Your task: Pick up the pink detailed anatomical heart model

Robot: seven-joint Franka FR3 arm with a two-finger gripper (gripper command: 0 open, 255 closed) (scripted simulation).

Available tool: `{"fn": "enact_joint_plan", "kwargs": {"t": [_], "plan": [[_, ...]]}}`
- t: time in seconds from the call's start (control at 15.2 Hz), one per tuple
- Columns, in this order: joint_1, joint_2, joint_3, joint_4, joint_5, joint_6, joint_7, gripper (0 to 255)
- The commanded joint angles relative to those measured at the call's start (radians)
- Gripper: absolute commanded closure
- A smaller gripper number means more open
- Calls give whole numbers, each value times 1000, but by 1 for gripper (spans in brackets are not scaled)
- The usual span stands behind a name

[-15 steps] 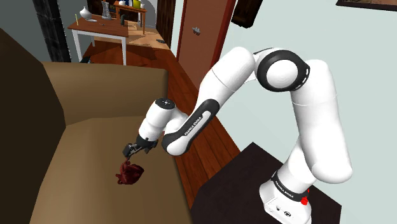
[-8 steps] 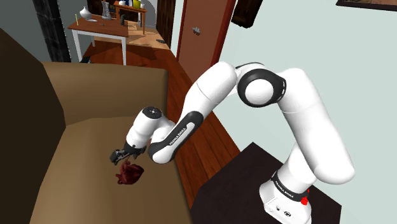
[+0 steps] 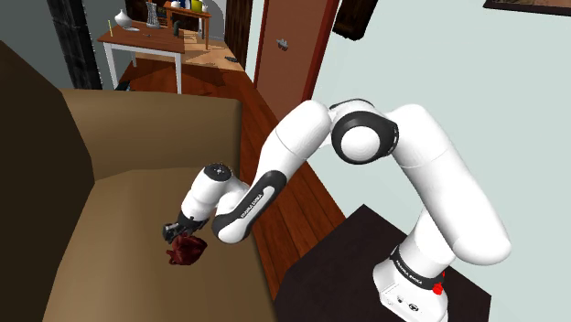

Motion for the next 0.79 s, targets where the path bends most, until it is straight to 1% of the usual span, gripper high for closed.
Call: {"fn": "enact_joint_plan", "kwargs": {"t": [0.0, 0.53, 0.73], "plan": [[0, 2, -1, 0, 0, 2, 0, 255], [1, 1, 0, 1, 0, 0, 0, 255], [-7, -38, 9, -23, 2, -17, -2, 255]]}}
